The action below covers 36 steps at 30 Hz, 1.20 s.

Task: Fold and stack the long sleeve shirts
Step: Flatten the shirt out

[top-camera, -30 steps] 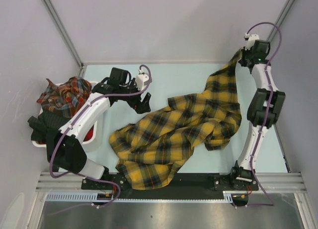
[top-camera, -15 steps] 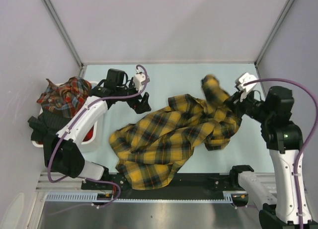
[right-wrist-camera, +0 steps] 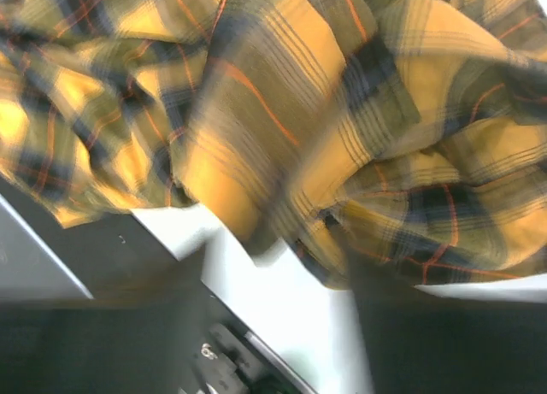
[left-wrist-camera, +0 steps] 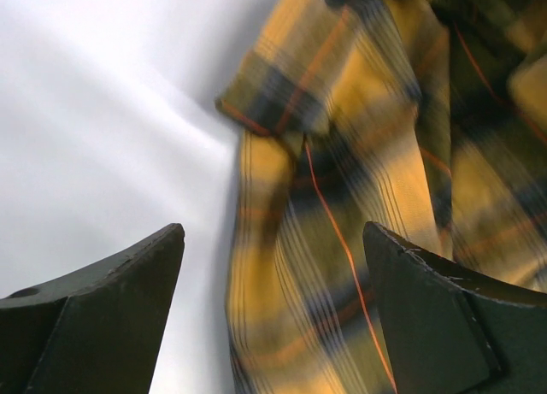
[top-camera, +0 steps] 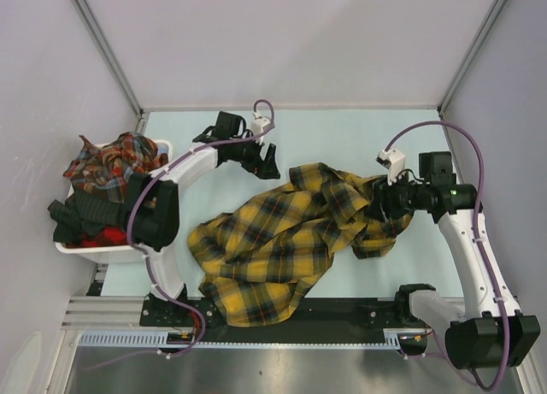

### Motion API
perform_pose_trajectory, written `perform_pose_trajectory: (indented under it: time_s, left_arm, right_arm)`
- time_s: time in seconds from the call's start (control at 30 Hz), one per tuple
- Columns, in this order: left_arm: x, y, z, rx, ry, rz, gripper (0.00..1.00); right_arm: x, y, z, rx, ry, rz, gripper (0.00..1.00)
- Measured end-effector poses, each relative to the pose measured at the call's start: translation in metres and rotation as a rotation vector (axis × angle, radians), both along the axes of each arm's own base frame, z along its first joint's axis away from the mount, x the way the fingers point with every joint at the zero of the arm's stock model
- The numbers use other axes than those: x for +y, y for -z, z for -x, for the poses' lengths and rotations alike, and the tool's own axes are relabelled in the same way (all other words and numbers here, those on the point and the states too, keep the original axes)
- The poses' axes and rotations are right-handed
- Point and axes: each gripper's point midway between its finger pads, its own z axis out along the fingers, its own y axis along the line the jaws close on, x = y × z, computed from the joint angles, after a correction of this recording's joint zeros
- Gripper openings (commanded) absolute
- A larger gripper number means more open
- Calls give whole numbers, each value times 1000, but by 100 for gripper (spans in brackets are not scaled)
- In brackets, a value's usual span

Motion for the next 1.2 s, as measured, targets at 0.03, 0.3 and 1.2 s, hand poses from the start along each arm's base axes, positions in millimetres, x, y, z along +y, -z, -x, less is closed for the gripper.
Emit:
perform_pose_trajectory:
  time_s: [0.03, 0.3, 1.2]
  left_arm:
    - [-7, 4, -9, 9, -7, 8, 91]
    - [-55, 31, -46, 44, 5, 50, 91]
    - [-76, 68, -52, 108, 23, 47, 53]
  right_arm:
    - [-2, 1, -1, 7, -13, 8, 100]
    - [-77, 4, -23, -96, 19, 185, 100]
    - [-79, 109, -182, -304, -331, 568, 0]
